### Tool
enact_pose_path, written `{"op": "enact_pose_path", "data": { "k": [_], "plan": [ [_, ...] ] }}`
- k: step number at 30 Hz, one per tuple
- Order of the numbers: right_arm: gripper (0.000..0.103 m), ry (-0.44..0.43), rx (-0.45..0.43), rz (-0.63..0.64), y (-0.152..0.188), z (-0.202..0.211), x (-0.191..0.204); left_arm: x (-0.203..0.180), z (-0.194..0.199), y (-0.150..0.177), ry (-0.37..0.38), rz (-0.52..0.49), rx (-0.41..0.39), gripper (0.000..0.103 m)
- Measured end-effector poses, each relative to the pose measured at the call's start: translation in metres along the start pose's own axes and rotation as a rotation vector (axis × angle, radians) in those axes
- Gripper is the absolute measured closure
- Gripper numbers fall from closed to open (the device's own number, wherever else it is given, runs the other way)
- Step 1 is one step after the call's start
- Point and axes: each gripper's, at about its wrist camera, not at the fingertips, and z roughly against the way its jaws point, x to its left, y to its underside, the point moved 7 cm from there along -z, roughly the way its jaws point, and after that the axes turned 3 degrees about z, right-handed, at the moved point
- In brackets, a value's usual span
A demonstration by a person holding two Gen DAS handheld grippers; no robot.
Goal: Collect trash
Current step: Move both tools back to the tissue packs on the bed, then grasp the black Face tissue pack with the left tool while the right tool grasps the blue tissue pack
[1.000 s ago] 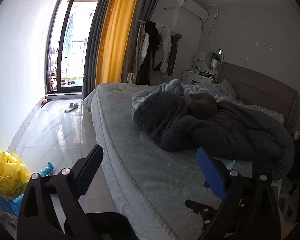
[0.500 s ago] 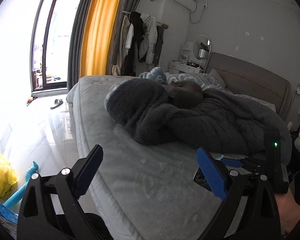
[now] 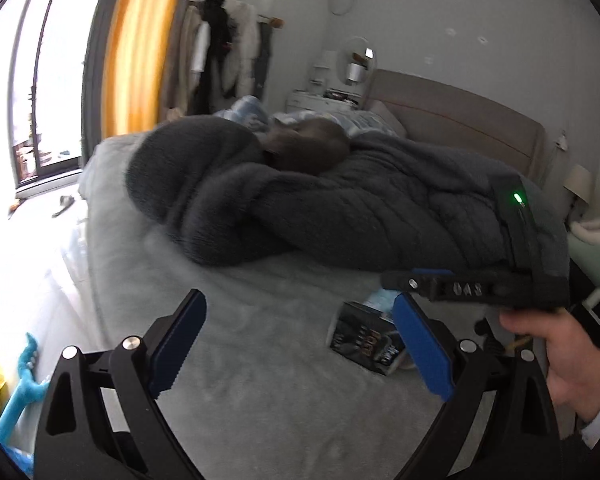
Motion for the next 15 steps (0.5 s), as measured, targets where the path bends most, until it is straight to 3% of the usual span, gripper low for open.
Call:
{"op": "enact_pose_path", "data": {
  "k": [9, 15],
  "plan": [
    [0.029, -0.121, 0.045, -0.162, 0.005, -0.009, -0.031, -0.023, -0.039, 0.022, 0.172, -0.105, 0.101, 0.006],
    [0.029, -0.180, 0.084, -0.222, 0.011, -0.016, -0.041, -0.031, -0.067, 0.037, 0.229, -0.137, 0.160, 0.006]
  ]
}}
